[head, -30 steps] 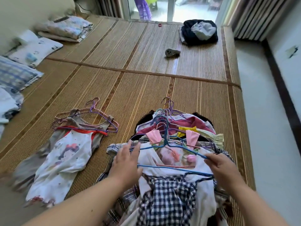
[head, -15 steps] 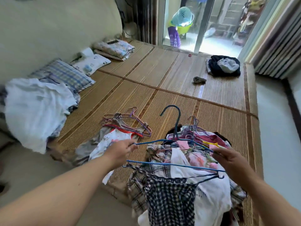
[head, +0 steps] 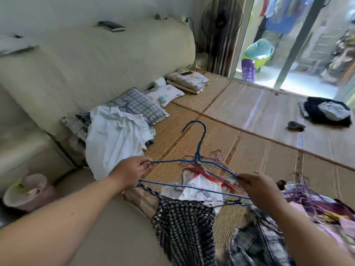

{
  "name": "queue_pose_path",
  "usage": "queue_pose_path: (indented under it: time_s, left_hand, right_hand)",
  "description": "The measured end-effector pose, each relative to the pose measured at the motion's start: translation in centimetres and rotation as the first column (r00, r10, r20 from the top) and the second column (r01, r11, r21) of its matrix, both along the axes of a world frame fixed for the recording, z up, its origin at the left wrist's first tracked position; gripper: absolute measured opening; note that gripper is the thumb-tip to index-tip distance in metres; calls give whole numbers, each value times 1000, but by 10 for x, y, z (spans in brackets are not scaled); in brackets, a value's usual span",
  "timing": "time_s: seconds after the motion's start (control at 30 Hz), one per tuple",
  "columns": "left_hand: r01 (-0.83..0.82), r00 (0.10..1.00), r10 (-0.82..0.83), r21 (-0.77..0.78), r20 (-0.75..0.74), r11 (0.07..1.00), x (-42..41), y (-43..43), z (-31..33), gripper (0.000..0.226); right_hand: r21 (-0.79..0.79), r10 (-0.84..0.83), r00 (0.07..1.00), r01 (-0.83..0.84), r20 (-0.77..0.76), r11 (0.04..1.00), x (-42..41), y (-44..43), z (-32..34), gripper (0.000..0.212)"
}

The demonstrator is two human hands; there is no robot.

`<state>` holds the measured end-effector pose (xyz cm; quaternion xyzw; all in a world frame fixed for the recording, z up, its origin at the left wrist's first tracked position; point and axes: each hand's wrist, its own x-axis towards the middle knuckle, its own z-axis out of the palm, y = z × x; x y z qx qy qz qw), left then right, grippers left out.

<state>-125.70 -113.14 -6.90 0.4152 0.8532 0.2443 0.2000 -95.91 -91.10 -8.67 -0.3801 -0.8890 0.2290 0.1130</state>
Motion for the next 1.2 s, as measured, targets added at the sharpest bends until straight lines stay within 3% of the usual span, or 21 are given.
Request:
queue_pose_path:
  time_s: [0.27,0.6,0.77,0.9,1.2]
  left_hand:
    - [-8,994,4,-34,-108,999,-148,-13,21,22]
    - [-43,980,27,-80,-196,996,-276,74,-5,21]
    - [-88,978,53,-165,-204,982,-346,150,-51,18]
    - [-122,983,79,-272,-164,955,-392,206,-109,18]
    - [-198,980,164,-453,-115,869,-443,257,-228,18]
  right_hand:
    - [-41,-44,997,42,-63,998,-145,-30,-20,19]
    - [-114,-85,995,79,-48,990,-280,38,-58,13]
    - [-198,-89,996,84,-18,977,-353,106,-102,16]
    - [-262,-59,994,81,92,962,-407,164,-151,18]
    - [-353,66,952,46,300,934,-493,247,-250,22]
